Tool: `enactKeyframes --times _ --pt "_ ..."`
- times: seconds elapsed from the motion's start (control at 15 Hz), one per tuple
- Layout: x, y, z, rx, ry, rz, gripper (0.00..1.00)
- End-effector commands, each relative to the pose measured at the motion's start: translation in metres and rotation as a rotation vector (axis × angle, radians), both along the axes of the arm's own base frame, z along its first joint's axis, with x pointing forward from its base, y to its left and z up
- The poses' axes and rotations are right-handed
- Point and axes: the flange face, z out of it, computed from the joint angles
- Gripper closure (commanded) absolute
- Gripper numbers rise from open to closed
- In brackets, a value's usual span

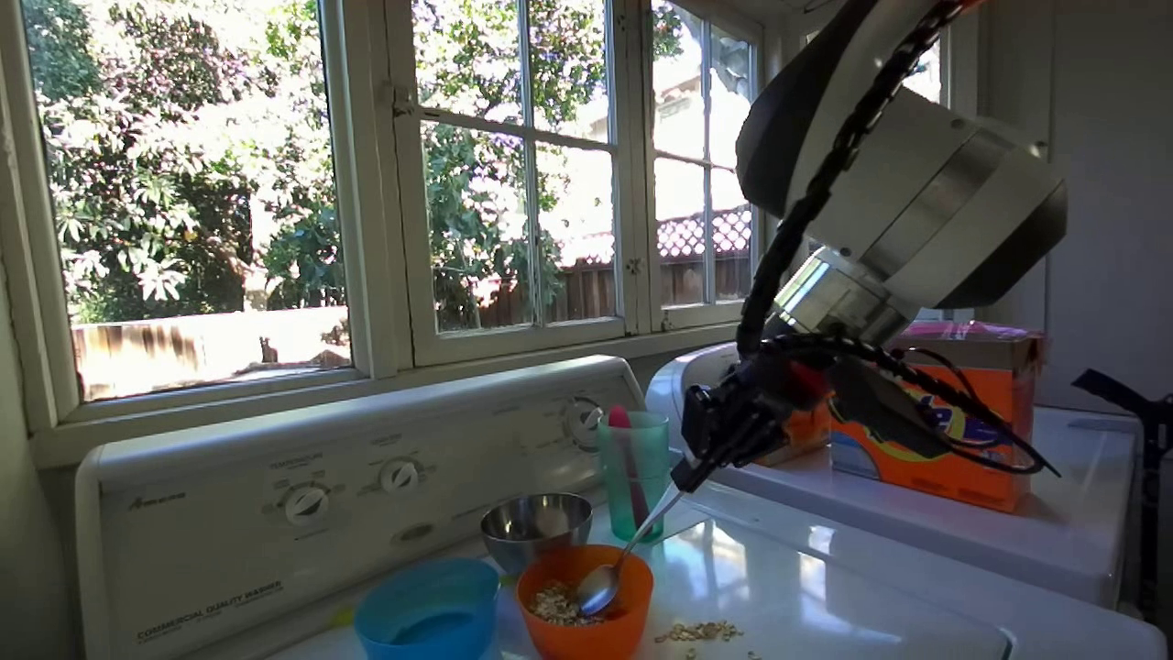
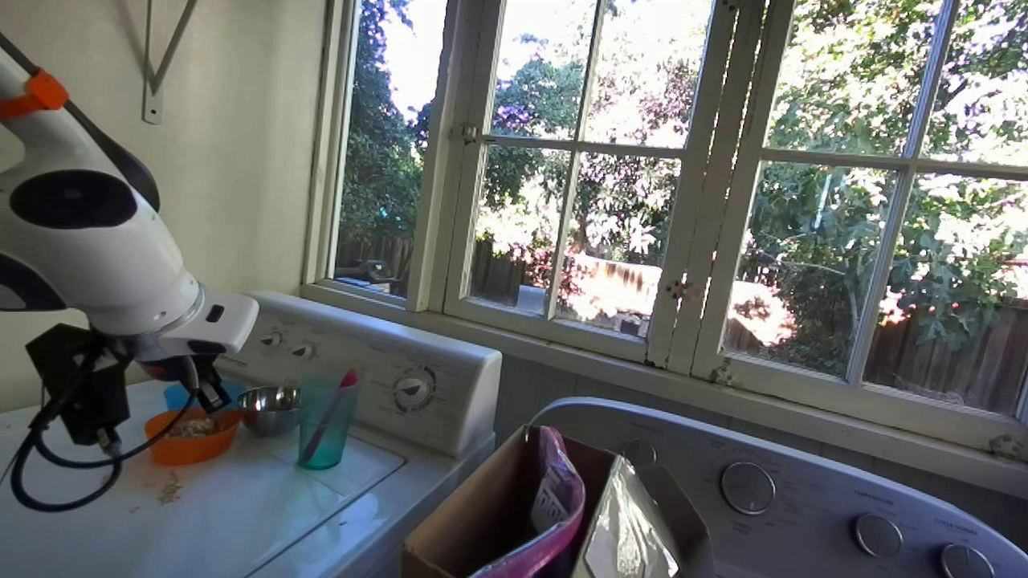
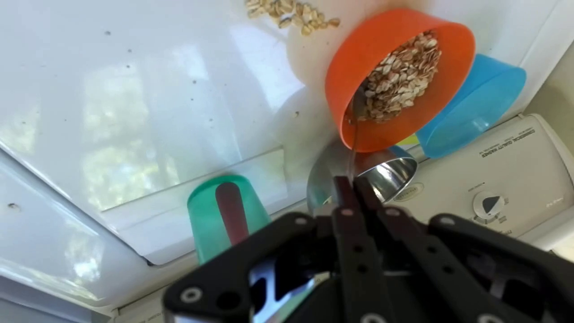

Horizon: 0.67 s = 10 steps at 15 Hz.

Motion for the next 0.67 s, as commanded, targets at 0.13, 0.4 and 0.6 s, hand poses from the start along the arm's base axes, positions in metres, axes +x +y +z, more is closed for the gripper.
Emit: enactKeyframes --times 0.13,0.4,0.6 --pt "0.0 -0.012 -0.025 0.092 0.089 -0.018 0.99" --pt "-0.001 -0.013 -0.034 0.163 0.161 0.002 0.99" --pt "0.0 -0.012 -0.04 0.207 0.2 0.027 0.99"
